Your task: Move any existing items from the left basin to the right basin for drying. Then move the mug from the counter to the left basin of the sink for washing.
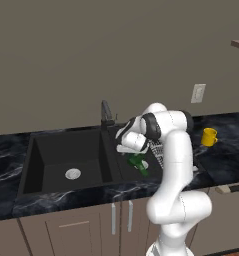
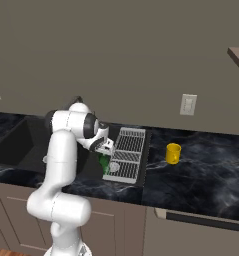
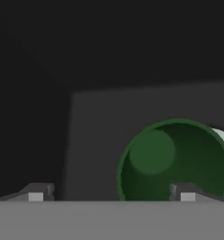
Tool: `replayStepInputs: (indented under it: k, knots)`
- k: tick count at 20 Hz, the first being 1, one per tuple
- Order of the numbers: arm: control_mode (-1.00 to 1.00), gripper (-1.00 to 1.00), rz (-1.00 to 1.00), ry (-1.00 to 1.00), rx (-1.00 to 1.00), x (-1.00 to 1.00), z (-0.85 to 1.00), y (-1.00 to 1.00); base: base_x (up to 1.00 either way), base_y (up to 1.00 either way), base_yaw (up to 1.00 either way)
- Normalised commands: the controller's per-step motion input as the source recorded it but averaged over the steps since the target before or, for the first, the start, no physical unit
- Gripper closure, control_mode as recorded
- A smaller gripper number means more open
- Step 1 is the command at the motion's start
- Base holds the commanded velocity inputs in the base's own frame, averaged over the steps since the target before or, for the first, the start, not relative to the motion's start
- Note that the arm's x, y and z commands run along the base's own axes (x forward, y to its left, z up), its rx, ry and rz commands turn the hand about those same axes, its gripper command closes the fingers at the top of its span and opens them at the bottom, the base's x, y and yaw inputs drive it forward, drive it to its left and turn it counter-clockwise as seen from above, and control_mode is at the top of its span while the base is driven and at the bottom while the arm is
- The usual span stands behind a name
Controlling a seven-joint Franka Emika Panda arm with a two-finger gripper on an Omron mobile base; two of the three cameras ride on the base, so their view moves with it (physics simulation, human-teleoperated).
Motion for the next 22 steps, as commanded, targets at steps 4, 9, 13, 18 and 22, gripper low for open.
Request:
replayStepInputs:
  k: [4,9,13,18,22]
  knots:
    - [-1.0,-1.0,0.0,-0.04,0.0,-0.19,0.43,-0.03,0.0,0.0,0.0]
    - [-1.0,-1.0,0.0,-0.05,0.0,-0.19,0.48,-0.06,0.0,0.0,0.0]
    - [-1.0,-1.0,0.0,-0.05,0.0,-0.08,0.45,-0.09,0.0,0.0,0.0]
    - [-1.0,-1.0,0.0,-0.04,0.0,-0.04,0.44,-0.12,0.0,0.0,0.0]
    - [-1.0,-1.0,0.0,0.0,0.0,0.0,0.42,-0.2,0.0,0.0,0.0]
